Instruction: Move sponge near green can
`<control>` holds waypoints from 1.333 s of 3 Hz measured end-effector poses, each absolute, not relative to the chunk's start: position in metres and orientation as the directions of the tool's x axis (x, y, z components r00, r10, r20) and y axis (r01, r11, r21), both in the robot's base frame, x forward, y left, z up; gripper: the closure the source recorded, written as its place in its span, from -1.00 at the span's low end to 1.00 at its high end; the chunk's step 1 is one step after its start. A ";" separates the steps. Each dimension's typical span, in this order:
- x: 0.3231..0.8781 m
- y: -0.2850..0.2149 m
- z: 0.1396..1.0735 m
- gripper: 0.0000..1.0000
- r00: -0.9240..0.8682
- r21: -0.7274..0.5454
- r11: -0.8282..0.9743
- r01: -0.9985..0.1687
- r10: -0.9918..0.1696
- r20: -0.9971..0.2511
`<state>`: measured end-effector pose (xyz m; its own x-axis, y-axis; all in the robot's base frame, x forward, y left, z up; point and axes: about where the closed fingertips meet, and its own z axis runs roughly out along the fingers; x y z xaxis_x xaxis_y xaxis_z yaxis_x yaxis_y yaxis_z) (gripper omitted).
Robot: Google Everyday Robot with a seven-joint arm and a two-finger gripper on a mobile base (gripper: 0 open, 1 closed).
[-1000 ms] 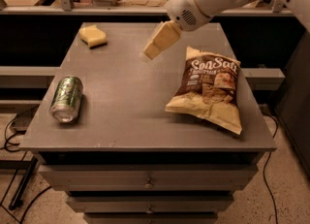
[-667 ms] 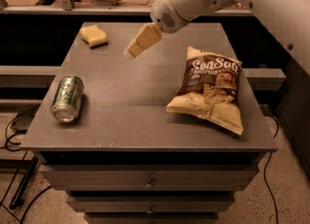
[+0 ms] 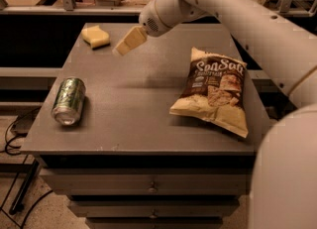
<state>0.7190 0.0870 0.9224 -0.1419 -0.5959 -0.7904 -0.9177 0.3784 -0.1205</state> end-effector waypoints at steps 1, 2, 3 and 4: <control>0.747 0.100 0.900 -1.00 -0.196 -0.053 0.388 -0.920 -0.574 -0.795; 0.749 0.103 0.899 -1.00 -0.193 -0.055 0.387 -0.920 -0.572 -0.797; 0.766 0.129 0.894 -1.00 -0.163 -0.074 0.384 -0.921 -0.550 -0.819; 0.783 0.157 0.885 -1.00 -0.154 -0.068 0.386 -0.920 -0.515 -0.843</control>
Offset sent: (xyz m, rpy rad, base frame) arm 0.0206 0.0105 -0.0182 0.0191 0.0517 -0.0060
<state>0.7834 0.1569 0.8848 -0.1541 -0.5146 -0.8435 -0.9199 0.3862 -0.0676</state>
